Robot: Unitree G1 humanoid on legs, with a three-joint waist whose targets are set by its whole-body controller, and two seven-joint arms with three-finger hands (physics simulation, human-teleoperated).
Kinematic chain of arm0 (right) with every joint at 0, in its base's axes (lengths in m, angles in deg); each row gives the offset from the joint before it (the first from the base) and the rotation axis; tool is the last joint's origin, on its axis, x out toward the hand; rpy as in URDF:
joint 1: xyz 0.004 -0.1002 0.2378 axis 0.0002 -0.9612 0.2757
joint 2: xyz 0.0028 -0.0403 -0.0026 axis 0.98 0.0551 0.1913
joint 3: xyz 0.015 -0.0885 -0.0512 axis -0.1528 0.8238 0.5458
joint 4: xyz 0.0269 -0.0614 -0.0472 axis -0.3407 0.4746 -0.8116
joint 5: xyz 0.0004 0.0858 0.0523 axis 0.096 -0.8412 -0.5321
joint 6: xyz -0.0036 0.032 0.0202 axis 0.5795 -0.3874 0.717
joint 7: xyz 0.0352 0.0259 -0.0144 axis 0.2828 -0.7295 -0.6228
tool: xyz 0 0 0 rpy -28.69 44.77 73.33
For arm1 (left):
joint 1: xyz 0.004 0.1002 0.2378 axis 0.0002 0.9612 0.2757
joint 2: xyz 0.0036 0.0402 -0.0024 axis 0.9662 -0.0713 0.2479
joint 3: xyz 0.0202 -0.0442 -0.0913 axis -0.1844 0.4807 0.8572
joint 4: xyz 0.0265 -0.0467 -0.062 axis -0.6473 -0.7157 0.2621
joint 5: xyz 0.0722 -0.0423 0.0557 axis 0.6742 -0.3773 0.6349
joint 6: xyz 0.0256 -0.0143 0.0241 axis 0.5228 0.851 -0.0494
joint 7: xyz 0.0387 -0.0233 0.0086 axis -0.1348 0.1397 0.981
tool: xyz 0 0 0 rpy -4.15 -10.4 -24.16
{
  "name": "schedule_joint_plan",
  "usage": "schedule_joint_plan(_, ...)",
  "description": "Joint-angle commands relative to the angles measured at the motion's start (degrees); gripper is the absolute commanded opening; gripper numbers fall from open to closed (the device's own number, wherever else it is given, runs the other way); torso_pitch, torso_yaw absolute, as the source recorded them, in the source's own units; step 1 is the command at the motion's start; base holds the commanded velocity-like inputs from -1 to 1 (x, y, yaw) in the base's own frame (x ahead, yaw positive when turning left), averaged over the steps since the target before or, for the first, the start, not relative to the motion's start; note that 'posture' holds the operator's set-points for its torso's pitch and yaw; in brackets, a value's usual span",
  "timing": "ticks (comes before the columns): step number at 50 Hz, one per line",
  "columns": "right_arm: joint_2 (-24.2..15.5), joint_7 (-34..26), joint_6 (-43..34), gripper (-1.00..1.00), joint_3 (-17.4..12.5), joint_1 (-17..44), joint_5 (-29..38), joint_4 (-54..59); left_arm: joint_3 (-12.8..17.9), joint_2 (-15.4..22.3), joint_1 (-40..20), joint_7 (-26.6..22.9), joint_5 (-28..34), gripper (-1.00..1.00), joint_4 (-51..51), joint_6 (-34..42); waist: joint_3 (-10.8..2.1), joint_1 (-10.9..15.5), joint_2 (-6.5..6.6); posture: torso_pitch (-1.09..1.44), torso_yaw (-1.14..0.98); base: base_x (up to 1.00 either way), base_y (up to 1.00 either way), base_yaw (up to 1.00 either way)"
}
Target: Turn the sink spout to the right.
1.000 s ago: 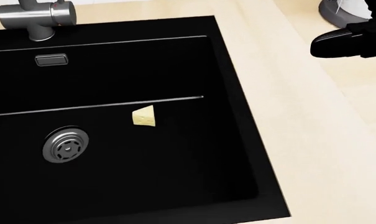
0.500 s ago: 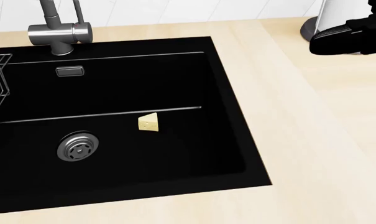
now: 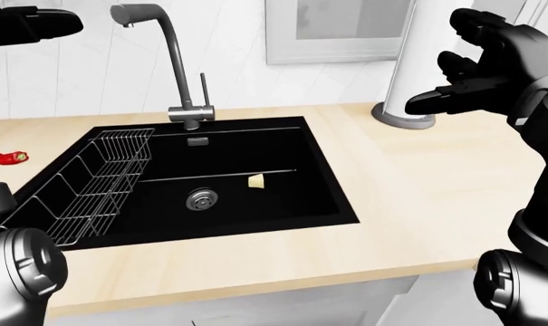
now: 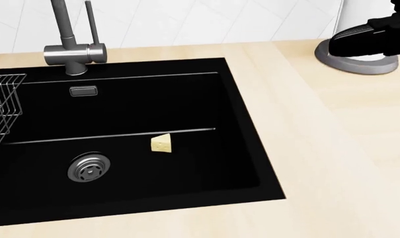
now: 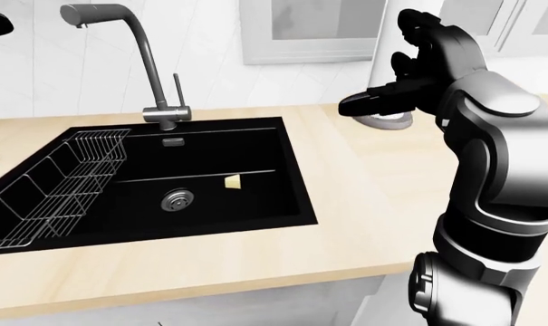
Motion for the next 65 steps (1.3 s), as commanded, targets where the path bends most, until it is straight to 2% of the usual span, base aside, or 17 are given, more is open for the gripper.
schedule_joint_plan(1,-0.6,0.2,1.9,1.0,-0.5,1.7,0.3,-0.8,0.1,0.4,-1.8,-0.1,0.1,1.0,1.7,-1.8,-1.24,0.0,0.25,-0.39,0.0,0.0,0.0,0.0)
schedule_joint_plan(6,-0.6,0.2,1.5,1.0,-0.7,1.7,0.4,-1.3,0.0,-0.6,-1.4,0.3,0.3,1.0,2.8,-2.2,-3.66,0.2,0.27,-0.43,0.0,0.0,0.0,0.0)
schedule_joint_plan(8,-0.5,0.2,1.4,1.0,-0.6,2.0,0.4,-1.3,-2.0,-3.0,-0.4,0.2,1.9,1.0,1.7,-5.7,-4.29,0.3,0.23,-0.43,0.0,0.0,0.0,0.0)
schedule_joint_plan(12,-0.7,0.1,1.3,1.0,-0.9,1.7,0.3,-1.6,-4.0,-7.5,-4.8,1.1,5.8,1.0,-8.5,-13.1,-5.51,0.8,-0.19,-0.43,0.0,0.0,0.0,0.0)
schedule_joint_plan(16,-0.6,0.1,1.6,1.0,-1.0,1.6,0.2,-1.5,-4.8,-9.4,-8.1,1.7,8.9,1.0,-17.8,-20.3,-6.14,1.0,-0.53,-0.43,0.0,0.0,0.0,0.0)
schedule_joint_plan(26,-0.7,0.3,1.5,1.0,-1.0,1.6,0.0,-1.6,-5.0,-10.7,-13.2,2.9,11.4,1.0,-33.4,-29.5,-6.7,0.4,-0.81,-0.43,0.0,0.0,0.0,0.0)
schedule_joint_plan(38,-1.0,0.3,1.3,1.0,-1.1,1.7,-0.3,-1.7,-4.8,-12.1,-13.0,5.8,12.4,1.0,-43.4,-35.3,-7.07,0.0,-0.97,-0.43,0.0,0.0,0.0,0.0)
schedule_joint_plan(47,-0.9,0.4,1.6,1.0,-1.5,1.0,-0.5,-1.9,-6.1,-16.9,-13.7,6.8,13.6,1.0,-43.6,-36.3,-6.9,-0.1,-1.4,-0.43,0.0,0.0,0.0,0.0)
schedule_joint_plan(60,-1.5,0.8,0.6,1.0,-2.2,0.6,-1.5,-3.2,-7.4,-20.8,-15.5,6.1,13.6,1.0,-39.4,-33.9,-6.46,-0.3,-1.54,-0.43,0.0,0.0,0.0,0.0)
schedule_joint_plan(65,-1.9,0.9,-0.4,1.0,-2.3,0.7,-1.9,-4.0,-8.1,-23.7,-15.6,6.5,13.5,1.0,-38.5,-33.6,-6.39,-0.3,-1.74,-0.43,0.0,0.0,0.0,0.0)
